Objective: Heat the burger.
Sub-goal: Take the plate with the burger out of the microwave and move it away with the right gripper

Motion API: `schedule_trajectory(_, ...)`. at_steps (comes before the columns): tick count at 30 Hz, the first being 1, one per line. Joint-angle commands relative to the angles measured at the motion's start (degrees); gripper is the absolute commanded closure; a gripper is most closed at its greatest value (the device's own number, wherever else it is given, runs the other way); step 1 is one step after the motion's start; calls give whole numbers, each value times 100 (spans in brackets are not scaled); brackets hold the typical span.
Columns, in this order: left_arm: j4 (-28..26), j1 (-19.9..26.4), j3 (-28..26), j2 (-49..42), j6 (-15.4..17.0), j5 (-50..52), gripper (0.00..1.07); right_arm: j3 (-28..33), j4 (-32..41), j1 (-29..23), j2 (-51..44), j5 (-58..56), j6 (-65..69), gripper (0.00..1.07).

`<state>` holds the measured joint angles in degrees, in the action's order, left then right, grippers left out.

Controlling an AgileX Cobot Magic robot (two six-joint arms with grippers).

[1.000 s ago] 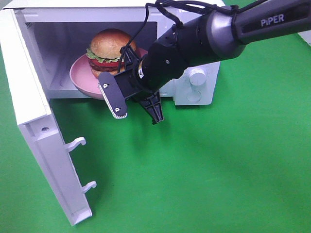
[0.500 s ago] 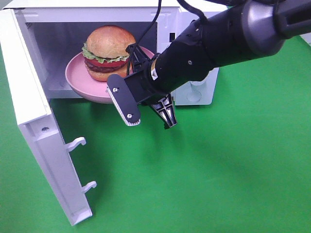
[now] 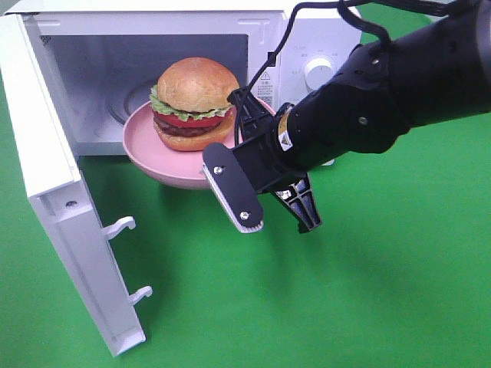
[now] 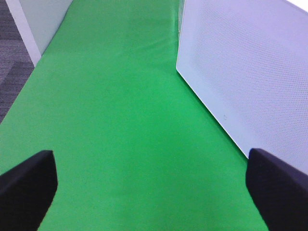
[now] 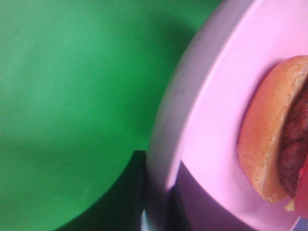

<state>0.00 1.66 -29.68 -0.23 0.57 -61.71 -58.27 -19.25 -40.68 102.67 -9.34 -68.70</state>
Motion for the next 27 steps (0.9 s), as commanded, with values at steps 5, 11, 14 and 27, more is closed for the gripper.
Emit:
schedule_trajectory(5,0,6,17,-29,-11,52,6,659,-160,40,-882,430,132,107)
schedule_trajectory(11,0,6,17,-29,-11,52,6,1134,-172,40,-1444,401,132,107)
schedule_trajectory(14,0,6,17,-29,-11,52,6,1346,-178,40,-1713,304,138,107)
schedule_trajectory(27,0,6,17,-29,-11,52,6,2149,-516,40,-3002,-321,453,107)
